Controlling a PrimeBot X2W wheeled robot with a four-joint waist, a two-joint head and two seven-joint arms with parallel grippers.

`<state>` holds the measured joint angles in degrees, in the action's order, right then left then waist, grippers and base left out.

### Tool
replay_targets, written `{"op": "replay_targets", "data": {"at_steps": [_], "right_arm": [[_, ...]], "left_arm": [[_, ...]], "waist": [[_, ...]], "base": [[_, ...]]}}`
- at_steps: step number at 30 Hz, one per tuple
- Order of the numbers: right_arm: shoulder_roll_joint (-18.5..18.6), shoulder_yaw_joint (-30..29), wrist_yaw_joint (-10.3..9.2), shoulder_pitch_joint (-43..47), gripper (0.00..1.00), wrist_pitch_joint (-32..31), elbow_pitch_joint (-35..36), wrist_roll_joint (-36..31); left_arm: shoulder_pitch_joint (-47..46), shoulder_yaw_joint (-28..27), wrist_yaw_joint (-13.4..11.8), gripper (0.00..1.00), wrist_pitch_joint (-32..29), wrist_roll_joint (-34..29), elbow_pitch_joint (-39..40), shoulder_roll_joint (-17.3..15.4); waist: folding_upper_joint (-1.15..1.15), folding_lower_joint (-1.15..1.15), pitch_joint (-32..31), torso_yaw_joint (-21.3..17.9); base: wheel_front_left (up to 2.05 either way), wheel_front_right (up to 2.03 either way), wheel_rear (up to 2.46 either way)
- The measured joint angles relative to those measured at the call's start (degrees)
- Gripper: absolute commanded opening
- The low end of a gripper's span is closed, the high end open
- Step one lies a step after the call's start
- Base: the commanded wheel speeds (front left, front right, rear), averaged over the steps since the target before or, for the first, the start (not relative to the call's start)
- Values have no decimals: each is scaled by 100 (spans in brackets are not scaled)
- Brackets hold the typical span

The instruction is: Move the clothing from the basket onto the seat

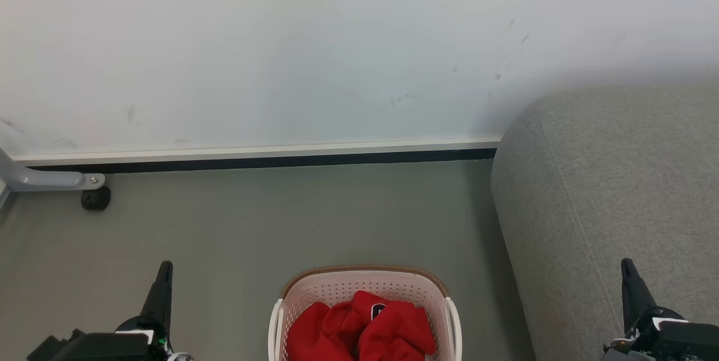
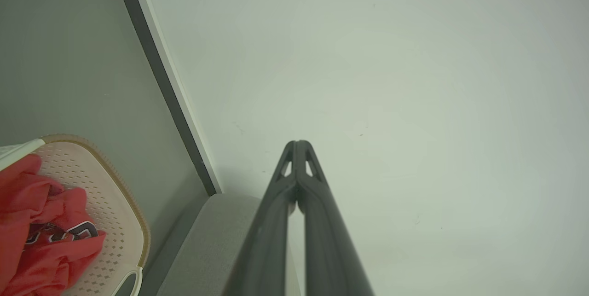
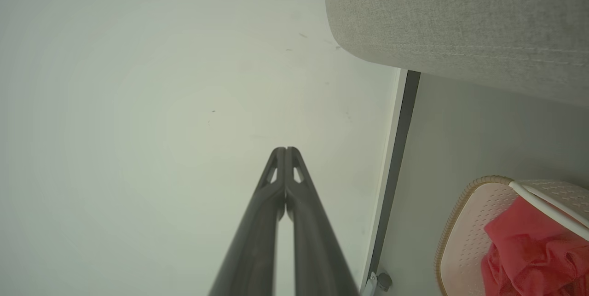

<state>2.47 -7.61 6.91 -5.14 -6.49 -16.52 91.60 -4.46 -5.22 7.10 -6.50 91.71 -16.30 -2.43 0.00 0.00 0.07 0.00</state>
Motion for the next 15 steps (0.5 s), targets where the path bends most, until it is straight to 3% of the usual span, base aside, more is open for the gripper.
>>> {"op": "replay_targets", "data": {"at_steps": [7,8,9,10,15], "right_arm": [[-3,2,-2,5,0,0,-15,-1],[-12,7,-4,20,100,1,-64,-2],[-31,12,-10,60,0,1,-116,-2],[-53,18,-11,116,100,1,-180,-2],[-113,51,-34,266,100,30,-293,-3]], "left_arm": [[6,2,-1,0,0,0,-11,2],[27,8,-4,100,0,0,-54,8],[70,10,-4,0,0,0,-113,21],[126,15,-4,100,0,0,-172,36],[278,33,-7,100,15,0,-293,68]], "waist": [[0,0,0,0],[0,0,0,0],[0,0,0,0],[0,0,0,0],[0,0,1,0]], "base": [[0,0,0],[0,0,0],[0,0,0],[0,0,0],[0,0,0]]}}
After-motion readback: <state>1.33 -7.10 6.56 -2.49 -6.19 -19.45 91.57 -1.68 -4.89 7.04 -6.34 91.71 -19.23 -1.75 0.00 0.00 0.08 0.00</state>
